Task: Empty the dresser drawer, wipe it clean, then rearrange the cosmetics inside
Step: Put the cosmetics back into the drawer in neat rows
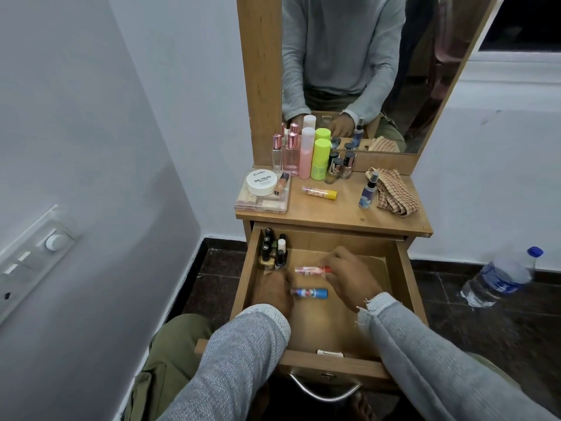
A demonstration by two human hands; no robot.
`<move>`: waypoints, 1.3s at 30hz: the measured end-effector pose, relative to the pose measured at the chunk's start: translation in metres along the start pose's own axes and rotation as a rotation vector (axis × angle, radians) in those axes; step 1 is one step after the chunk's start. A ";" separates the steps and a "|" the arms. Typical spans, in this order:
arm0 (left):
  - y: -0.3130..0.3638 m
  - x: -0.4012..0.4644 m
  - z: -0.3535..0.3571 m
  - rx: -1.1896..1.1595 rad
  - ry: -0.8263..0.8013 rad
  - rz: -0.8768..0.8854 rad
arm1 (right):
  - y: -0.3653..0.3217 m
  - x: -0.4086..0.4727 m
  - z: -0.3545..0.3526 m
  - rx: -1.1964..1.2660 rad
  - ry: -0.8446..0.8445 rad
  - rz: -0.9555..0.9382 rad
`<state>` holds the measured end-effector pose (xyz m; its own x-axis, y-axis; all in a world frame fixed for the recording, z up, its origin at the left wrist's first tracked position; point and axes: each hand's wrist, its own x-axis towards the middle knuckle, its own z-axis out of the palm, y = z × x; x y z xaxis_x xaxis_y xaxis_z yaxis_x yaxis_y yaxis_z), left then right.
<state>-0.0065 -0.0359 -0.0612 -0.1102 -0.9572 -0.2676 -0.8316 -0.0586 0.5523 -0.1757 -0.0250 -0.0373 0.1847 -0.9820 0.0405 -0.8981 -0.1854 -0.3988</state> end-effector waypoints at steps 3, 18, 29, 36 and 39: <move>0.002 -0.002 -0.001 -0.024 0.013 -0.001 | 0.006 0.004 0.016 0.002 -0.055 0.050; 0.002 0.003 -0.001 0.020 -0.058 -0.017 | 0.000 0.031 -0.004 -0.045 0.025 0.019; 0.000 0.002 -0.001 -0.014 -0.053 -0.017 | -0.010 0.111 -0.063 -0.208 0.311 0.053; 0.000 0.002 0.001 -0.016 -0.041 -0.013 | -0.006 0.110 -0.056 -0.195 0.244 0.067; 0.000 0.002 0.001 -0.013 -0.038 -0.015 | -0.014 0.077 -0.049 -0.030 0.277 -0.039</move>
<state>-0.0072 -0.0373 -0.0619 -0.1193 -0.9446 -0.3057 -0.8260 -0.0764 0.5585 -0.1687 -0.1000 0.0167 0.1064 -0.9461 0.3060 -0.9049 -0.2197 -0.3646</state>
